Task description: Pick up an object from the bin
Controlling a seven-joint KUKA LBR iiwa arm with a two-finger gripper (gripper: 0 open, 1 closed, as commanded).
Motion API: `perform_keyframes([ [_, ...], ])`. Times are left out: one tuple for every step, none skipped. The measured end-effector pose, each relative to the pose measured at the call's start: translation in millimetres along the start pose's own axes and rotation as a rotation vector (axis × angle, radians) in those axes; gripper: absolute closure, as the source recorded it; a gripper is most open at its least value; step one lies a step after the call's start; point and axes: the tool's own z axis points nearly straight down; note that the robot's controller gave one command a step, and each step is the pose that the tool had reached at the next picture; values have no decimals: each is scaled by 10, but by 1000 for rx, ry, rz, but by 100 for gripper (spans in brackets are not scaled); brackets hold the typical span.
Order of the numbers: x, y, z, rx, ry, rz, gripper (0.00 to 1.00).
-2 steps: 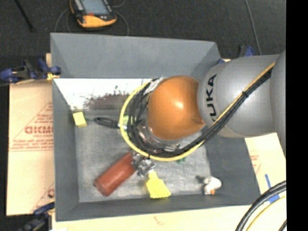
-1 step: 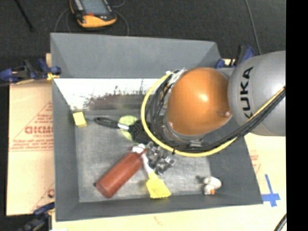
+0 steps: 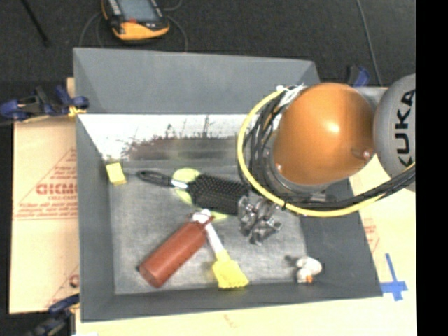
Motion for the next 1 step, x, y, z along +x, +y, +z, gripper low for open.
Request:
perform_keyframes([
  [-1048,-235,860,-9,-1,-373,100],
])
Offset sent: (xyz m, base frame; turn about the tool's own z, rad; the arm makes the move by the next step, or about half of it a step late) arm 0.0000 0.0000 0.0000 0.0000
